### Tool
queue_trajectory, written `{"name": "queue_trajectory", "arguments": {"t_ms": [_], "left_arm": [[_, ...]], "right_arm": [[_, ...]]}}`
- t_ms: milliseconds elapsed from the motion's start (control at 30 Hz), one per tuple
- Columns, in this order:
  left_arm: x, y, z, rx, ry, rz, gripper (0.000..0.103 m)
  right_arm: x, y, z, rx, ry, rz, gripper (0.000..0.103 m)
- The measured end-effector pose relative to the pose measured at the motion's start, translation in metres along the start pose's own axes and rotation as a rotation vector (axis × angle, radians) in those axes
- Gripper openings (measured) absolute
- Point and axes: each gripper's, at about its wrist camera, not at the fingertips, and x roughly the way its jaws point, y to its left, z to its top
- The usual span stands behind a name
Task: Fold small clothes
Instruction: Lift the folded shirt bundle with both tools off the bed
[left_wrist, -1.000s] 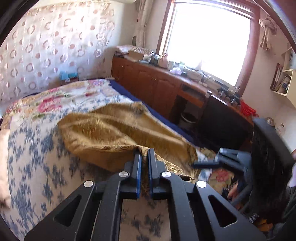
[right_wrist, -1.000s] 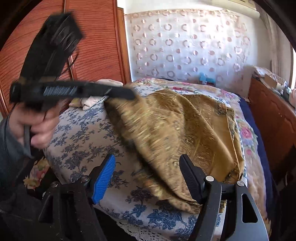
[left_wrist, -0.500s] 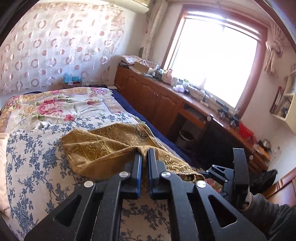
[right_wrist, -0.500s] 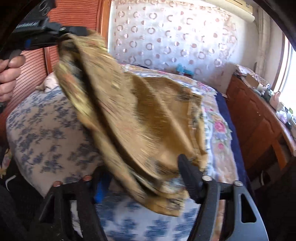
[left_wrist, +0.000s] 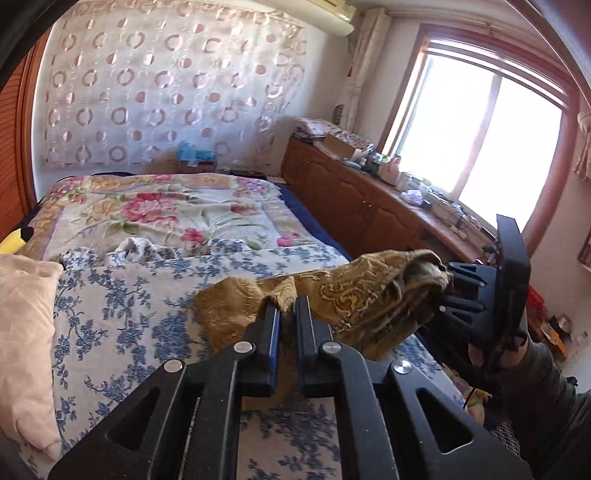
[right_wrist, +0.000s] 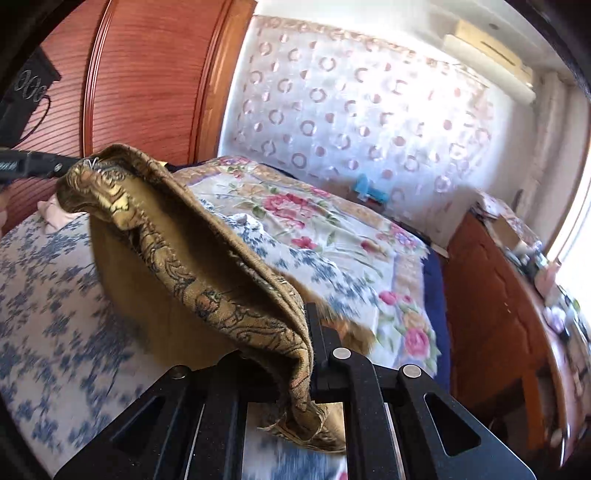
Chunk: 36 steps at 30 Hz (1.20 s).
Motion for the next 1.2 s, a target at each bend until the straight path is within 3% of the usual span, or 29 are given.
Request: {"name": "queue_trajectory", "arguments": {"t_ms": [267, 300, 333, 367, 433, 467, 633, 700, 767, 867, 1033, 1200], "left_arm": [[0.019, 0.026, -0.007, 0.019, 0.068, 0.035, 0.018], [0.019, 0.025, -0.007, 0.029, 0.076, 0.042, 0.024], [0.021, 0.023, -0.007, 0.043, 0.088, 0.052, 0.043], [0.022, 0.022, -0.008, 0.054, 0.094, 0.067, 0.051], [0.021, 0.023, -0.007, 0.066, 0.094, 0.078, 0.077], [0.02, 0.024, -0.007, 0.06, 0.091, 0.063, 0.08], [0.033, 0.025, -0.01, 0.055, 0.133, 0.06, 0.08], [0.044, 0.026, -0.011, 0.053, 0.156, 0.058, 0.08], [0.057, 0.028, -0.009, 0.046, 0.172, 0.074, 0.08], [0.074, 0.038, -0.003, 0.022, 0.177, 0.105, 0.08], [0.102, 0.063, 0.003, -0.029, 0.202, 0.162, 0.08], [0.12, 0.075, -0.006, -0.092, 0.252, 0.141, 0.08]], "right_arm": [[0.07, -0.015, 0.013, -0.032, 0.056, 0.091, 0.009], [0.075, -0.015, 0.013, -0.033, 0.062, 0.094, 0.009], [0.08, -0.021, 0.014, -0.031, 0.067, 0.097, 0.009], [0.088, -0.026, 0.016, -0.027, 0.076, 0.097, 0.009], [0.093, -0.027, 0.012, -0.02, 0.096, 0.09, 0.009], [0.095, -0.028, 0.012, -0.01, 0.105, 0.096, 0.009], [0.108, -0.038, 0.023, 0.017, 0.133, 0.109, 0.01], [0.11, -0.042, 0.028, 0.041, 0.142, 0.097, 0.024], [0.108, -0.051, 0.034, 0.096, 0.137, 0.051, 0.05], [0.1, -0.078, 0.038, 0.256, 0.114, 0.034, 0.059], [0.083, -0.096, 0.037, 0.287, 0.105, -0.073, 0.062], [0.08, -0.104, 0.027, 0.355, 0.14, -0.063, 0.066]]}}
